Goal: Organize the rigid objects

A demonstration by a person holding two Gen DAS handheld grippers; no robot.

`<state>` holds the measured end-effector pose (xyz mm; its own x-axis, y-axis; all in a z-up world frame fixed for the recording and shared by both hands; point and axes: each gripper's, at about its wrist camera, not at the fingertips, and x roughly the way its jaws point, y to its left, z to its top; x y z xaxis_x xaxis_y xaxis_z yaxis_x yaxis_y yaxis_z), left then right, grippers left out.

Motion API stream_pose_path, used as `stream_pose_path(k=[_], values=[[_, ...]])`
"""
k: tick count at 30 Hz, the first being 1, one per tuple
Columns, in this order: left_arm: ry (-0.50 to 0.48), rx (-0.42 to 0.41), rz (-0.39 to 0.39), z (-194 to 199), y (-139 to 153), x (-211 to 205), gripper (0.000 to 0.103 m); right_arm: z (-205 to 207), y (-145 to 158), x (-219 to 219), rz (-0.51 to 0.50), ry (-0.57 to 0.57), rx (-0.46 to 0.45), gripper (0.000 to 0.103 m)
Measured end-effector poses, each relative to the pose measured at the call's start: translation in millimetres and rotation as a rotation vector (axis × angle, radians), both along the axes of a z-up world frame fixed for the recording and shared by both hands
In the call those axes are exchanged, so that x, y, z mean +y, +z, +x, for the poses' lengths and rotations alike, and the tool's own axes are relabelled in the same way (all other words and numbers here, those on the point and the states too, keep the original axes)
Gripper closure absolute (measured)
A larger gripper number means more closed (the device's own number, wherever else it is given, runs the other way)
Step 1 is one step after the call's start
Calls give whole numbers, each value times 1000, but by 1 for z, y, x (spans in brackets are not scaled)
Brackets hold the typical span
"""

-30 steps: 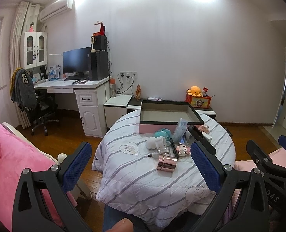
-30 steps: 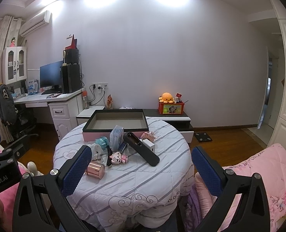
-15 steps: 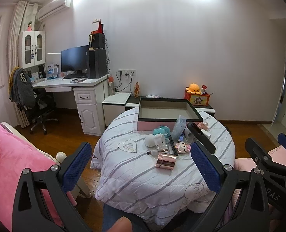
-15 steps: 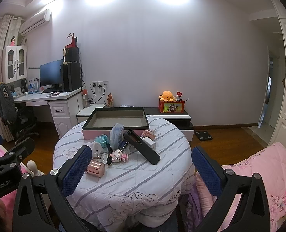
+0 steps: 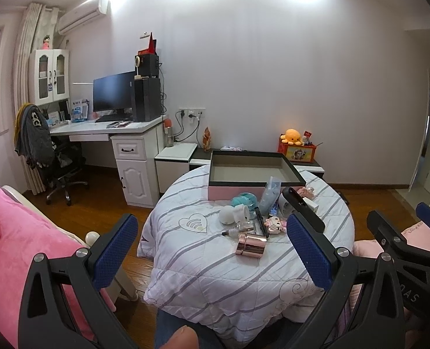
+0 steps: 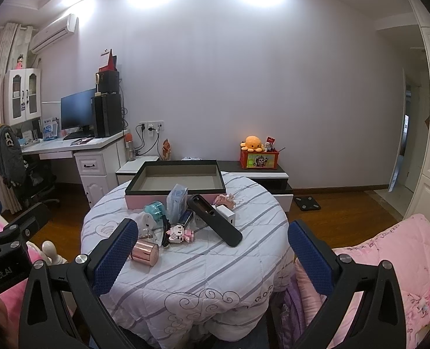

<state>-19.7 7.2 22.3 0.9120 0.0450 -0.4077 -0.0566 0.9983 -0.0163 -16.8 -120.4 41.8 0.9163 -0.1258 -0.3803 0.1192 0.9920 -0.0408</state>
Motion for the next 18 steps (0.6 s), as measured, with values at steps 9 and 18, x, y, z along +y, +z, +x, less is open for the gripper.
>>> stream_pose_path(k=[9,18], values=[[-6,2,-3,2,0,-3,0,0,-1,0,1,2,3,0],[-8,14,-8,5,-3,-2,0,4,-6,2,3,11,18,0]])
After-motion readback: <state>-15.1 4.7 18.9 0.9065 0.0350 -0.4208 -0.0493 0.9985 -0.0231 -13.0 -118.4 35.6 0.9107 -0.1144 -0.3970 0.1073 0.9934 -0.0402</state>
